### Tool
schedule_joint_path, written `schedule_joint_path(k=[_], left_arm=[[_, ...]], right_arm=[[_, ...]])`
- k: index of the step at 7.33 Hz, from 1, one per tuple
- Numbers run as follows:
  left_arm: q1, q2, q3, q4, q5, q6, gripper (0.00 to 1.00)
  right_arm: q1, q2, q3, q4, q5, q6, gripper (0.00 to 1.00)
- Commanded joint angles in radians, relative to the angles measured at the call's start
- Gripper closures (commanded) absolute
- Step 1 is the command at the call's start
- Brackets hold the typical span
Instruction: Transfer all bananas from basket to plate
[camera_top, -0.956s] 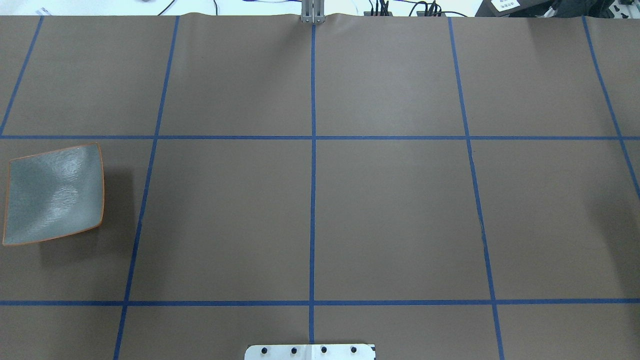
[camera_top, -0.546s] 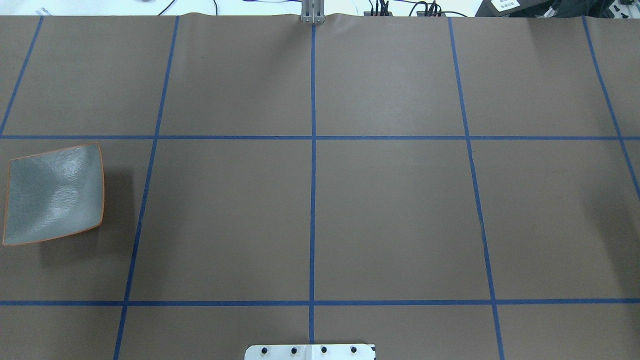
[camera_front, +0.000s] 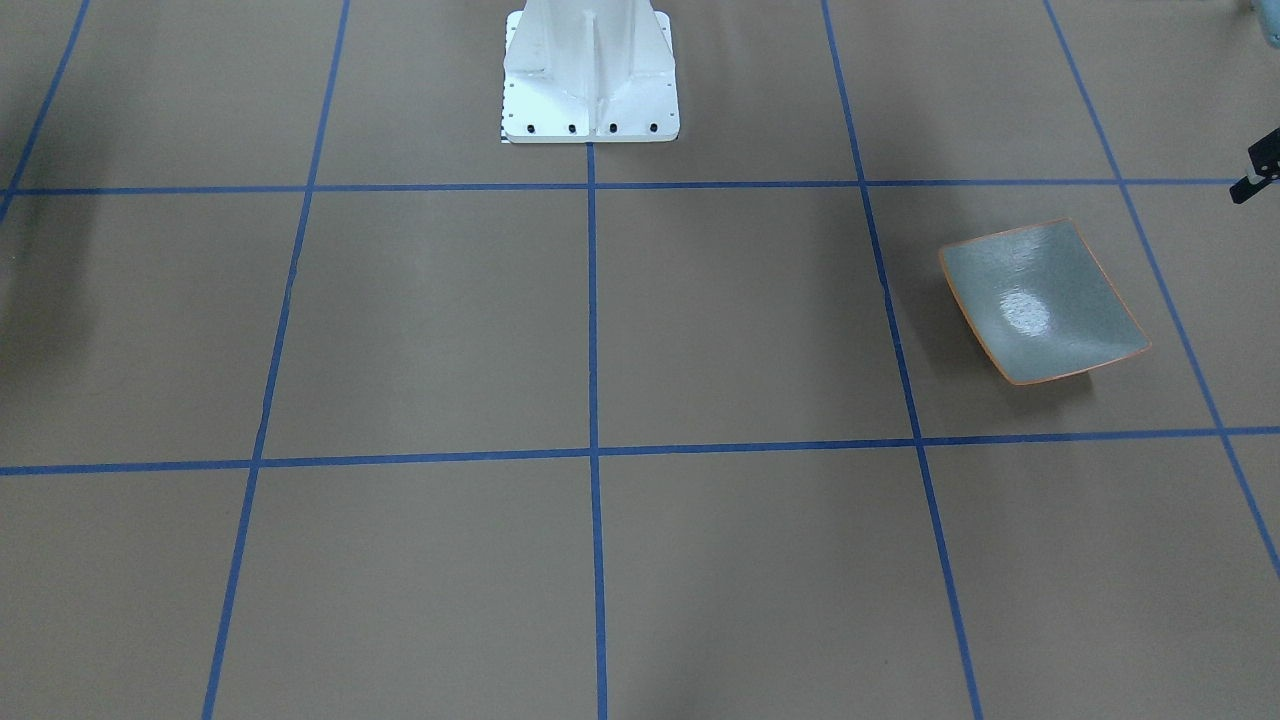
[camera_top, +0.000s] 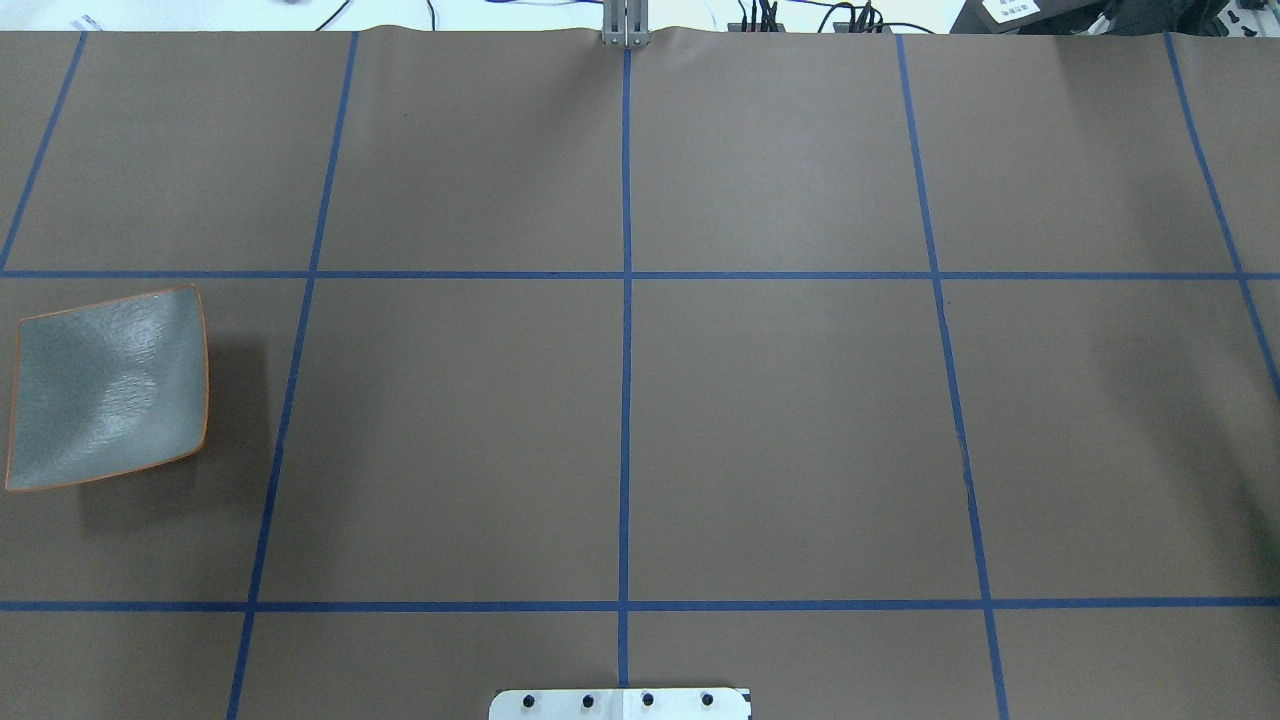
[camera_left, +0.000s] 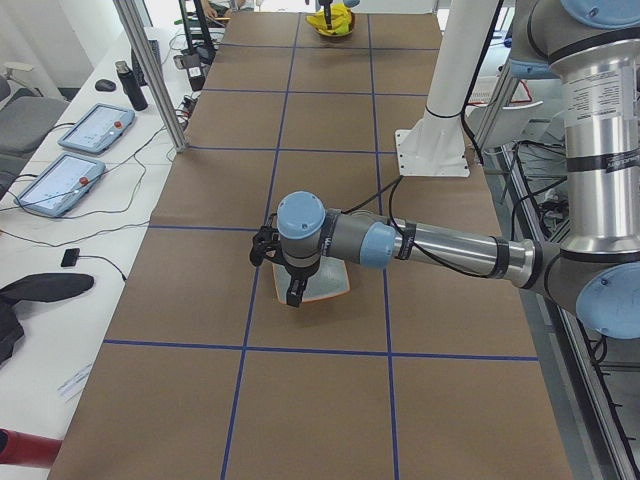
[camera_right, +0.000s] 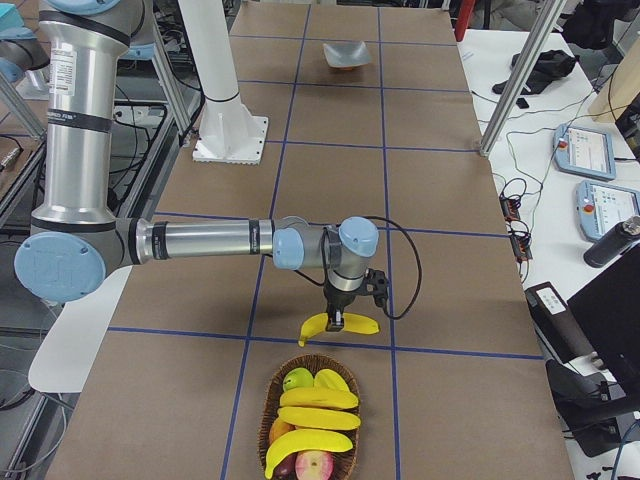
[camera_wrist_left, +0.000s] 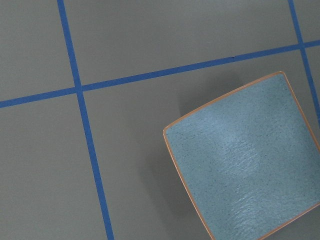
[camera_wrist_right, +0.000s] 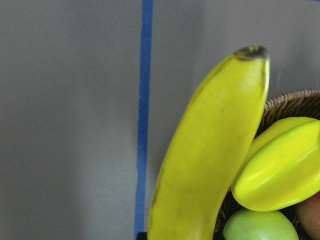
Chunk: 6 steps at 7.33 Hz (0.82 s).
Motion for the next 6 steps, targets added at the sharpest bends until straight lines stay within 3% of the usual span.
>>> schedule_joint_path(k=[1,3,6], left_arm=[[0.001,-0.061,-0.003,-0.001,-0.016,-0.137,0.01],[0.004,-0.139,0.009,0.000,-0.146,-0.261,0.01],[0.033,-0.310,0.056,0.002,-0.177,-0.381,0.01]], right_arm=[[0.000,0.110,0.038,-0.110,0.103,0.007,1.00],[-0.032,0.219,0.044,-0.128,0.186,0.082,1.00],[-0.213,0.408,0.089,-0.159,0.206,0.357,1.00]])
